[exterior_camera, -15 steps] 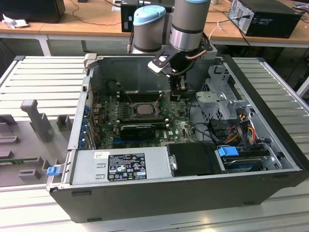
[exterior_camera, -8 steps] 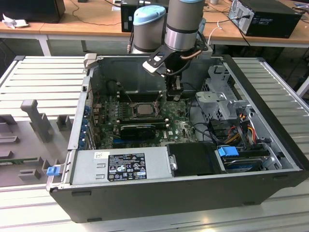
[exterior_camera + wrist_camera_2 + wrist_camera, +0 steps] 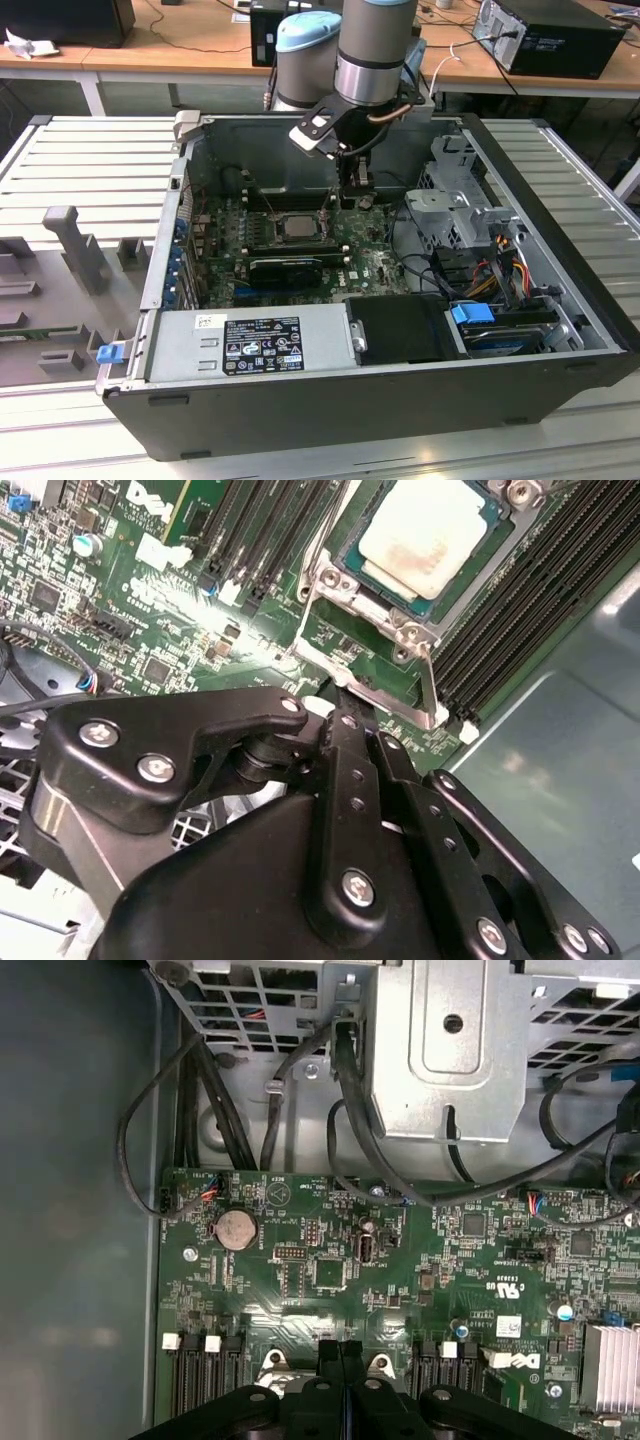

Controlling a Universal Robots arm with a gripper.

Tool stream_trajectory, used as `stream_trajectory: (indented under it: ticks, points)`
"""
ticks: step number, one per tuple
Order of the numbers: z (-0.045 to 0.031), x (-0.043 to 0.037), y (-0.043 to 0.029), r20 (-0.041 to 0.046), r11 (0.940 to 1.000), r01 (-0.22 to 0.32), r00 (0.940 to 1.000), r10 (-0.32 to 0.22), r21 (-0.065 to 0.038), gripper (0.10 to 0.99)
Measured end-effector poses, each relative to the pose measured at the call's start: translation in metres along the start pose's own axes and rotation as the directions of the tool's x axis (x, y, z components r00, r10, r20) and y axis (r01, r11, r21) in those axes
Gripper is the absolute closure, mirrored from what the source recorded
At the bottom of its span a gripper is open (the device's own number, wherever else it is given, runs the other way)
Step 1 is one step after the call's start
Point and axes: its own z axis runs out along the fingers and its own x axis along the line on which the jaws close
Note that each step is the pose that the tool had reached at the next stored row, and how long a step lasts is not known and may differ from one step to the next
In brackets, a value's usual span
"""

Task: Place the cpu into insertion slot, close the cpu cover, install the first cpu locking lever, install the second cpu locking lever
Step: 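Close the cpu cover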

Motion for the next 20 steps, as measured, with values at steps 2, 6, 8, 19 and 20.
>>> stream_trajectory:
  ticks: [2,6,8,19,20]
  points:
    - [0.0000,0.0000,-0.0014,0.0000,1.0000,0.000,1.0000,0.000,0.000,0.980]
    - [0.0000,0.0001,-0.0039,0.0001,1.0000,0.000,1.0000,0.000,0.000,0.980]
    - [0.0000,0.0002,-0.0048,0.0000,1.0000,0.000,1.0000,0.000,0.000,0.980]
    - [0.0002,0.0008,-0.0214,0.0001,1.0000,0.000,1.0000,0.000,0.000,0.980]
    - [0.0003,0.0009,-0.0235,0.0000,1.0000,0.000,1.0000,0.000,0.000,0.980]
